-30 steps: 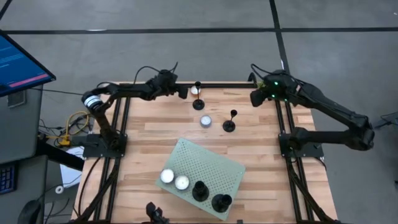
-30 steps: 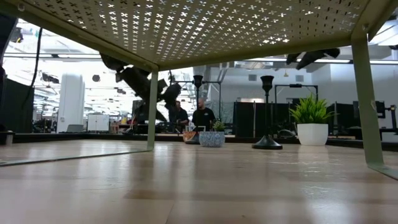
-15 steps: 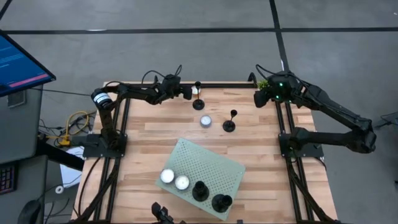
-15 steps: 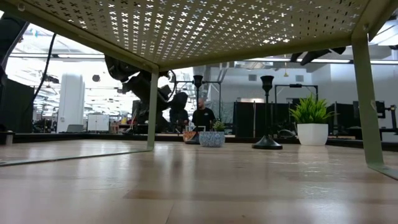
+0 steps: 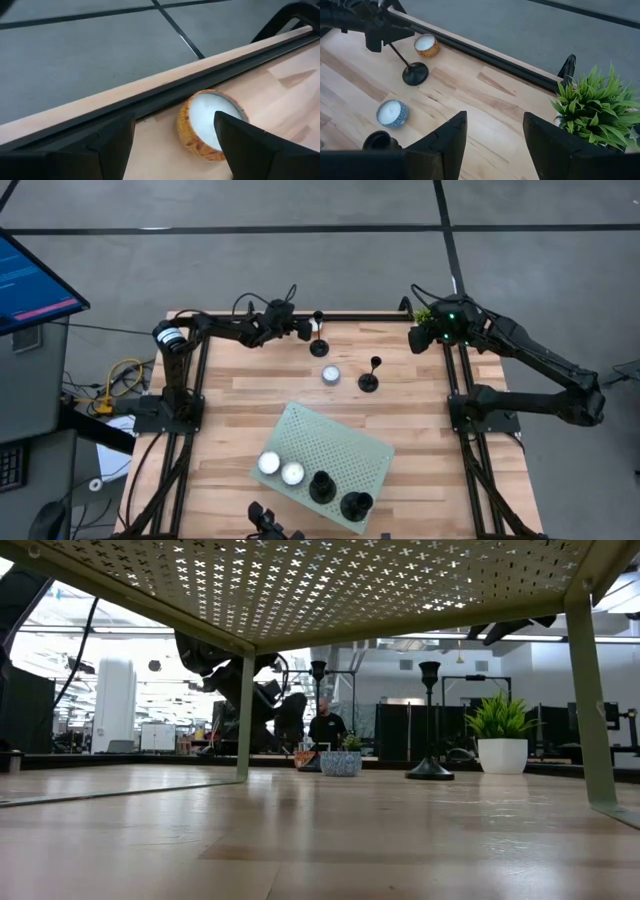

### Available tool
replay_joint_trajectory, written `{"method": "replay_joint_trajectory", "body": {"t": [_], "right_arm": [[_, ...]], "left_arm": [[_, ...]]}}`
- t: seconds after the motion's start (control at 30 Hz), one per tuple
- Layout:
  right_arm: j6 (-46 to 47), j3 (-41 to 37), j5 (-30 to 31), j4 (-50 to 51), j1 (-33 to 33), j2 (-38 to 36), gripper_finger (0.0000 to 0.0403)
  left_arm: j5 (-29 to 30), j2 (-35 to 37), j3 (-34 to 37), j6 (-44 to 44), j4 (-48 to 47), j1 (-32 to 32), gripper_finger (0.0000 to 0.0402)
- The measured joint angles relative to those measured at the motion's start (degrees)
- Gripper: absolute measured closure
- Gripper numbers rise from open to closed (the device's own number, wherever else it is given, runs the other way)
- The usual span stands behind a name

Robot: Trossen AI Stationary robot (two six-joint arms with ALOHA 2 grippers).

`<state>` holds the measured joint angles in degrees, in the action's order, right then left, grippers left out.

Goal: Pick & Place candle stick holders
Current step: Put the yellow patterned scented candle on the shelf aligned with the other red patterned scented candle

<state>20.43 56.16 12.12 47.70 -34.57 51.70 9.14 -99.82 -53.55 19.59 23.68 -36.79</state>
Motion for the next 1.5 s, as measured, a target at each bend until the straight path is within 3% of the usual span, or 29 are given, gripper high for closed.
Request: {"method": "replay_joint_trajectory", "body": {"t": [0.57,1.23,1.5], "right_arm": [[-1.03,0.02,-0.02,1.51,0.0,0.0,0.0221],[-1.49,0.02,-0.19,1.57,0.0,0.0,0.0232],[-1.49,0.02,-0.2,1.57,0.0,0.0,0.0239]], "left_arm": [[-1.9,-3.44,-2.55,0.18,-0.83,0.04,0.0137],[-4.25,-3.31,-2.61,0.21,-2.15,0.09,0.0389],[-4.35,-0.27,-2.61,-3.19,-2.97,0.22,0.04]]}}
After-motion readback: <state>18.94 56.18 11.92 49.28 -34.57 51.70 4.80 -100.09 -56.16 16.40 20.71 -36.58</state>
